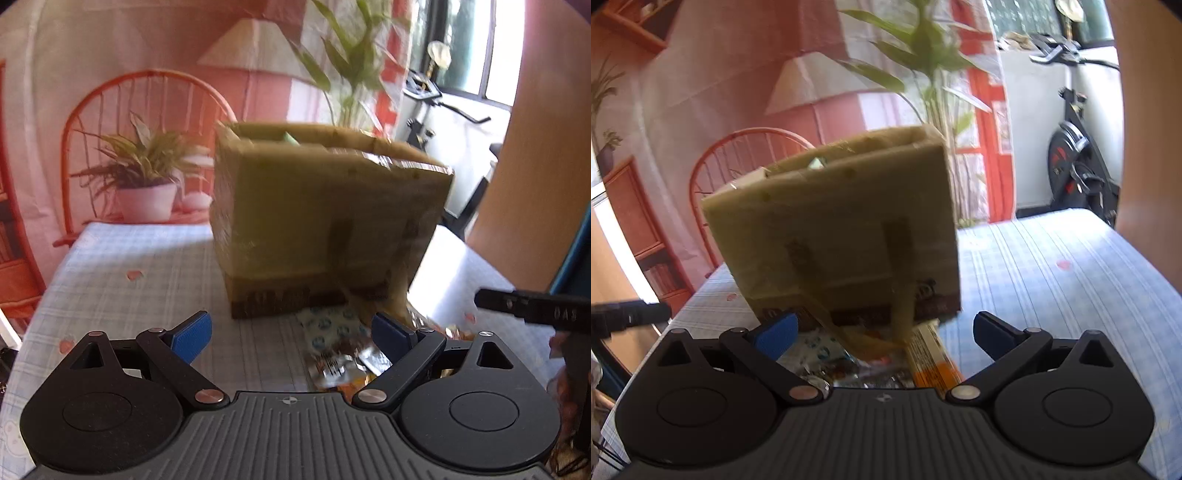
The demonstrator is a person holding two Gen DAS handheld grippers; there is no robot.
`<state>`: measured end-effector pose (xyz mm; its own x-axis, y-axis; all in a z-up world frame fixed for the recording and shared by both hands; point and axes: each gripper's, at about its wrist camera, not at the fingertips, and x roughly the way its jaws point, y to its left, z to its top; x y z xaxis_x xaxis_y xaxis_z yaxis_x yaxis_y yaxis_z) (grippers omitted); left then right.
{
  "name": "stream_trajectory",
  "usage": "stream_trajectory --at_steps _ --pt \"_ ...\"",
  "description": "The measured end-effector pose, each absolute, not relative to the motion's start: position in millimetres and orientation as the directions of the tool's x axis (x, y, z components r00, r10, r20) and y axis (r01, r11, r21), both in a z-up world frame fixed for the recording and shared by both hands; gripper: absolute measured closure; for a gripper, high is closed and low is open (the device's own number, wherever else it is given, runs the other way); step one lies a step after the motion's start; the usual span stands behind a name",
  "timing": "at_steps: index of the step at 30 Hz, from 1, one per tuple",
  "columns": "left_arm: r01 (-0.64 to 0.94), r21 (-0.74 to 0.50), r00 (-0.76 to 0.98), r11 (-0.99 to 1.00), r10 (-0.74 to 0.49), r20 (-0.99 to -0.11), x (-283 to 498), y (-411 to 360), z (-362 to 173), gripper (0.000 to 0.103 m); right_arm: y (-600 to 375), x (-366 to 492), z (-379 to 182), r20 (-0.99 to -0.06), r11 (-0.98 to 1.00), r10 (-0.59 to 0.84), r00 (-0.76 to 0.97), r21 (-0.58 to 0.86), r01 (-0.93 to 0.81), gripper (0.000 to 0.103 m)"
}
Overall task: Organize snacks
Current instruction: 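Move both tools back down toward the snack pile beside the box, then close the left tool on the pink bread packet while the right tool grasps the yellow-orange bar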
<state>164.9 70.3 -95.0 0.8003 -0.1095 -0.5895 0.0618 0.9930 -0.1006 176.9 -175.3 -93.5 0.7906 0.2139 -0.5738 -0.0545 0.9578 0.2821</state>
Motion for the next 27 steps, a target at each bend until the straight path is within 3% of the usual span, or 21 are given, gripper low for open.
stream_trajectory --at_steps 11,16,27 --pt "0.206 -0.142 0.610 0.968 -0.240 -0.755 172 45 -155 0.008 -182 173 -105 -0.588 0.953 0.216 0.779 0.300 -0.037 0.000" --pt "0.274 -0.193 0.562 0.942 -0.319 -0.763 171 39 -169 0.008 -182 174 -108 -0.589 0.949 0.226 0.776 0.312 -0.040 0.000" --pt "0.346 -0.095 0.565 0.934 -0.288 -0.773 164 21 -177 0.006 -185 174 -111 -0.594 0.946 0.224 0.773 0.323 -0.026 0.000"
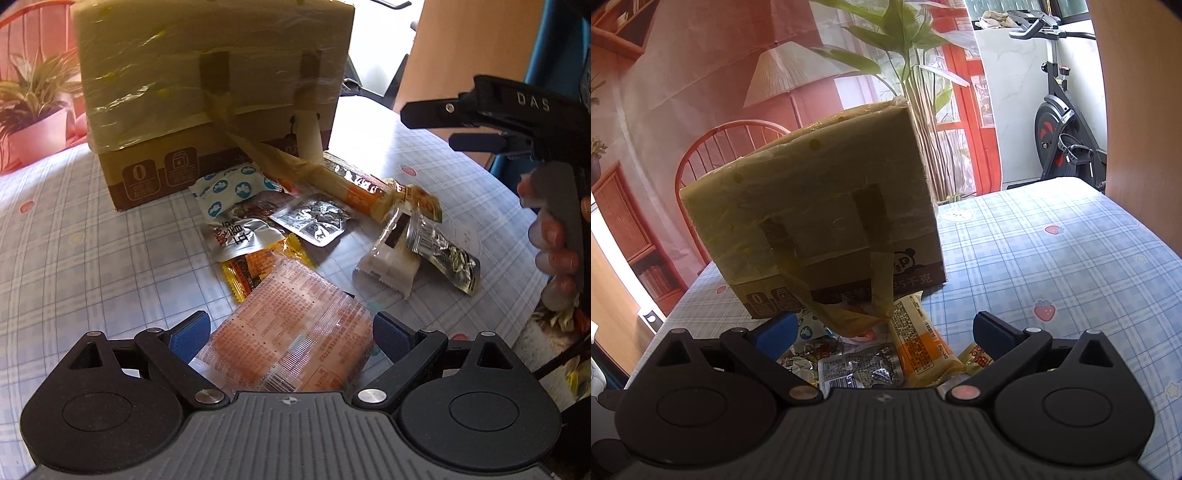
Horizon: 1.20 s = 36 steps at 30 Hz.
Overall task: Organize snacks
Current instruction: 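Close the left tool on the pink bread packet while the right tool grasps the yellow-orange bar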
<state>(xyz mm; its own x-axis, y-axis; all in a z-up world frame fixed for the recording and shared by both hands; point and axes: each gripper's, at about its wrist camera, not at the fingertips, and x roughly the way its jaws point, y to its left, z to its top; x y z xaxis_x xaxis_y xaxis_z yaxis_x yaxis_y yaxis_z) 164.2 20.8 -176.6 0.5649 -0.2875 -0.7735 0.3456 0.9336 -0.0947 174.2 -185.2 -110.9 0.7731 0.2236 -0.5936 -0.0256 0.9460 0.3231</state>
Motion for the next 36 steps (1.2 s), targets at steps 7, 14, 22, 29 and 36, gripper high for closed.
stream_trajectory --at_steps 7,14,22,29,36 --pt "0.326 -0.116 0.555 0.938 -0.290 -0.780 172 23 -186 0.000 -184 175 -113 -0.598 0.944 0.228 0.768 0.329 -0.024 0.000" --pt "0.191 -0.090 0.613 0.977 -0.191 -0.767 179 40 -186 0.000 -186 175 -114 -0.602 0.944 0.223 0.766 0.328 -0.017 0.000" --pt "0.178 -0.124 0.593 0.976 -0.207 -0.778 180 50 -178 0.009 -186 176 -114 -0.605 0.946 0.221 0.765 0.324 -0.018 0.000" --pt "0.265 -0.068 0.577 0.962 -0.215 -0.788 171 43 -183 0.009 -189 176 -116 -0.610 0.944 0.216 0.762 0.329 -0.004 0.000" --pt "0.242 -0.088 0.580 0.966 -0.217 -0.785 175 47 -189 0.025 -187 178 -119 -0.621 0.947 0.215 0.754 0.322 -0.006 0.001"
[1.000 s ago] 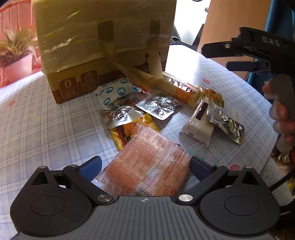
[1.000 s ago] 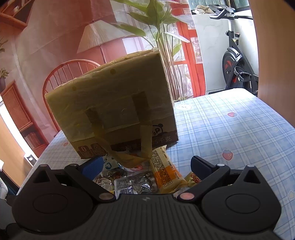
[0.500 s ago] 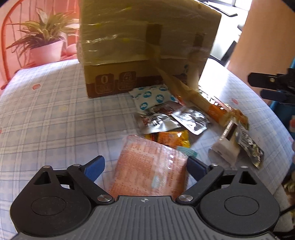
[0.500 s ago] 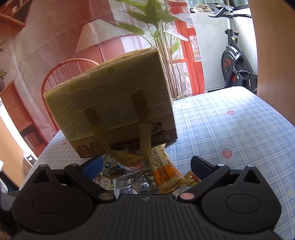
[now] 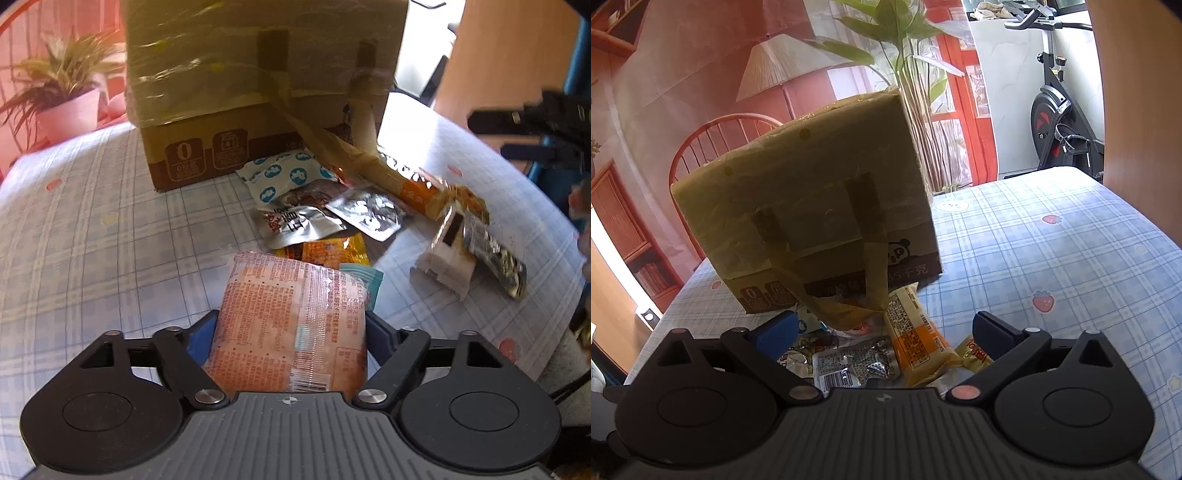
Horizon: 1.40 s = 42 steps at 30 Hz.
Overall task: Organize snacks
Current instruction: 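Close the left tool on the pink bread packet while the right tool grasps the yellow-orange bar, then lift the bread packet and bar up over the box opening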
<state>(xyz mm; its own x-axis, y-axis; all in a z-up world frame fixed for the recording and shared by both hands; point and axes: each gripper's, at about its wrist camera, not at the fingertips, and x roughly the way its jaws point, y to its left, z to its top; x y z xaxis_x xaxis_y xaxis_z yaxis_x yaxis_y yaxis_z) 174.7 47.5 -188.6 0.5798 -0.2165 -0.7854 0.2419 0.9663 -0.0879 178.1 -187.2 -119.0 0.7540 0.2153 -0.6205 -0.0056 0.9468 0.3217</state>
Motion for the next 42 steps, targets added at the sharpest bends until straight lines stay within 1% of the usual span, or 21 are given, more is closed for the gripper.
stream_trajectory --at_steps 4,6,7,9,11,13,16,22,27,30,31,32,33,35,37,42 --pt "0.172 -0.062 0.617 0.983 -0.156 -0.771 174 55 -189 0.026 -191 178 -122 -0.625 0.949 0.212 0.751 0.316 -0.004 0.005" --pt "0.126 -0.098 0.625 0.987 -0.156 -0.765 174 63 -189 0.027 -192 178 -126 -0.629 0.951 0.210 0.748 0.309 -0.007 0.007" --pt "0.109 -0.112 0.627 0.988 -0.156 -0.763 174 67 -189 0.027 -191 179 -128 -0.633 0.954 0.206 0.746 0.300 -0.009 0.010" --pt "0.095 -0.120 0.630 0.988 -0.153 -0.761 174 70 -189 0.027 -189 181 -133 -0.642 0.962 0.204 0.739 0.273 -0.028 0.018" --pt "0.096 -0.119 0.628 0.988 -0.154 -0.763 175 69 -190 0.026 -186 186 -139 -0.659 0.970 0.208 0.723 0.234 -0.067 0.038" --pt "0.099 -0.113 0.627 0.989 -0.150 -0.765 176 68 -192 0.025 -181 193 -147 -0.680 0.976 0.204 0.704 0.195 -0.095 0.044" --pt "0.096 -0.124 0.629 0.988 -0.156 -0.762 176 72 -193 0.025 -178 206 -160 -0.710 0.982 0.187 0.679 0.156 -0.108 0.044" --pt "0.095 -0.132 0.638 0.987 -0.162 -0.753 174 73 -195 0.025 -176 237 -178 -0.750 0.985 0.172 0.639 0.129 -0.113 0.044" --pt "0.092 -0.138 0.647 0.986 -0.164 -0.745 172 72 -194 0.027 -171 257 -190 -0.778 0.983 0.182 0.601 0.153 -0.100 0.044" --pt "0.087 -0.144 0.650 0.986 -0.165 -0.741 171 73 -194 0.027 -165 266 -195 -0.794 0.985 0.170 0.584 0.134 -0.105 0.044" --pt "0.084 -0.147 0.652 0.986 -0.166 -0.740 171 74 -193 0.027 -164 268 -197 -0.799 0.985 0.170 0.577 0.132 -0.107 0.046" --pt "0.080 -0.151 0.653 0.985 -0.166 -0.739 170 74 -193 0.027 -163 269 -198 -0.802 0.985 0.169 0.572 0.133 -0.106 0.053" --pt "0.075 -0.155 0.654 0.985 -0.166 -0.738 170 75 -193 0.028 -164 269 -199 -0.803 0.987 0.162 0.574 0.131 -0.096 0.054" --pt "0.061 -0.162 0.659 0.985 -0.161 -0.734 169 78 -191 0.028 -171 267 -198 -0.800 0.984 0.173 0.574 0.171 -0.058 0.058" --pt "0.050 -0.170 0.670 0.984 -0.159 -0.725 168 81 -189 0.028 -178 262 -195 -0.786 0.976 0.183 0.591 0.215 -0.017 0.060" --pt "0.044 -0.181 0.696 0.982 -0.160 -0.700 166 83 -180 0.028 -206 246 -178 -0.738 0.945 0.166 0.655 0.308 0.108 0.061"
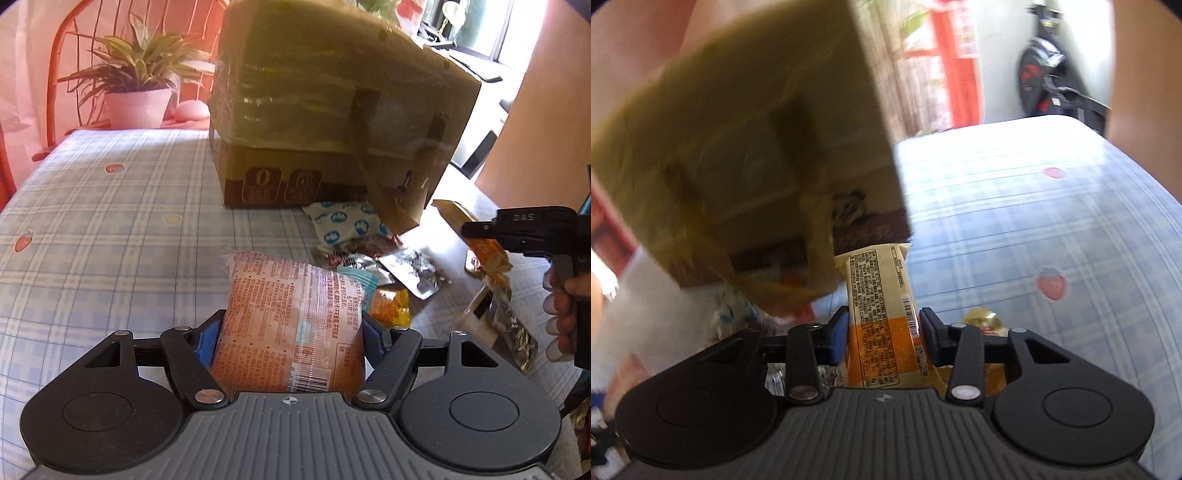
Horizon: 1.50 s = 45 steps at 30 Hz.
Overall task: Organize snacks
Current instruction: 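Lift the bread packet and bar up over the box opening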
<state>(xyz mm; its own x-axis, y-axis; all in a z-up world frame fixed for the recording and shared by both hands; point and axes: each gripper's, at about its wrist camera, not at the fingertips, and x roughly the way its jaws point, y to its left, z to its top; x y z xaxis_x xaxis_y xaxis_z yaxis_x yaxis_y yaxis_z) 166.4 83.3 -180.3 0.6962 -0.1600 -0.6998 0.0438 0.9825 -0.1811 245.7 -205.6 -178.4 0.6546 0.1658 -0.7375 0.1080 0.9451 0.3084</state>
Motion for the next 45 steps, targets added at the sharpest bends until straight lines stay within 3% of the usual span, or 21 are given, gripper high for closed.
stream_trajectory --at_steps 11,30,40,45 --pt "0.057 -0.150 0.765 0.987 -0.140 -0.629 165 82 -152 0.028 -211 220 -141 -0.643 0.928 0.183 0.744 0.362 0.084 0.061" --pt "0.132 -0.144 0.904 0.981 -0.179 -0.388 193 81 -30 0.028 -202 231 -41 -0.427 0.930 0.224 0.876 0.363 -0.061 0.061" --pt "0.166 -0.138 0.914 0.976 -0.205 -0.351 253 70 15 0.028 -193 280 -13 -0.385 0.933 0.264 0.885 0.335 -0.132 0.061" --pt "0.150 -0.162 0.905 0.975 -0.202 -0.375 307 65 24 0.028 -192 311 -17 -0.390 0.924 0.281 0.877 0.357 -0.137 0.061"
